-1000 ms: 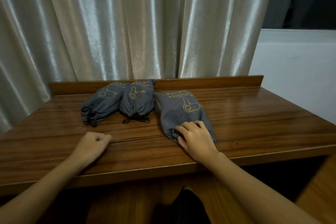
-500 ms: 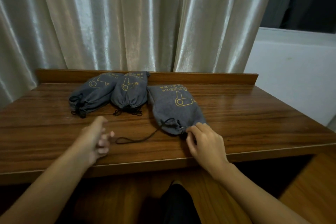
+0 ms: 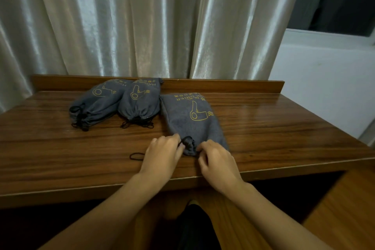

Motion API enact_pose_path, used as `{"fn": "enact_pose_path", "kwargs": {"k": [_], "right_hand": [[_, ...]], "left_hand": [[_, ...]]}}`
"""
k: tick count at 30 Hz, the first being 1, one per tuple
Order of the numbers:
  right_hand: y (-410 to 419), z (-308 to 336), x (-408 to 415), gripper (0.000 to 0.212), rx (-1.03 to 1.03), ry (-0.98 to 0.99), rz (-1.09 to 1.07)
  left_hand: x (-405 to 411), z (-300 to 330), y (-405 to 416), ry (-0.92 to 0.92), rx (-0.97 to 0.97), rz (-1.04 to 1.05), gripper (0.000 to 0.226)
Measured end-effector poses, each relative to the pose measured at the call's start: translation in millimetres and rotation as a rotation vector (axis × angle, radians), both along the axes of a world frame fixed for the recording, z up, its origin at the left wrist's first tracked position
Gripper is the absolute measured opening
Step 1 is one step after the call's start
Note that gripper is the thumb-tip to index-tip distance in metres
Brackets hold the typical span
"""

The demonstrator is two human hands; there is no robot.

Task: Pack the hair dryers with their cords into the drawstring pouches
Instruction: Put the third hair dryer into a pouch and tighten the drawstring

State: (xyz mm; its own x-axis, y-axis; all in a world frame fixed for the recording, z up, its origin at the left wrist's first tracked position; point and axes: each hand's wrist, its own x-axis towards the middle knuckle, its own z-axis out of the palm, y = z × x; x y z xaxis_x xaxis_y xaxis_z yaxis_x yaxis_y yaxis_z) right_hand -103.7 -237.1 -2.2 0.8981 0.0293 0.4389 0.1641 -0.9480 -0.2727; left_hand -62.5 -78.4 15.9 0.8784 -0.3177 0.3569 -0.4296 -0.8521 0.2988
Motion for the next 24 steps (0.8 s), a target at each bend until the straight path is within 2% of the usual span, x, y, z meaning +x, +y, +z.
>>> {"fn": "enact_pose_path", "kwargs": {"k": [4,10,13,16,21,24], "right_hand": [[2.5,5.4,9.7,0.036,0.134,0.063,-0.085],[9.7,4.4,21.3,0.045,0.099,0.094,-0.233],[13.7,7.2,25.2,0.029,0.128,0.061,-0.327],[17.2,11.9,32.0,0.035,0.142,0.060,-0.397],[27.0,18.6,38.9,0.015,0.262,0.153,-0.343],[28.8,22.8,38.3,0.012,0.250,0.131,-0.286]], "left_hand": [[4.4,-13.3,6.4,0.189,-0.252,-0.155,0.021],[9.7,-31.4,15.0,0.148,-0.515,-0.203,0.031],[12.4,-34.6,13.2,0.149,-0.549,-0.189,0.032],[11.3,-36.9,14.7,0.138,-0.538,-0.199,0.032],[9.4,-37.9,15.8,0.094,-0.504,-0.204,0.030],[8.5,-36.0,14.8,0.111,-0.535,-0.194,0.030]]}}
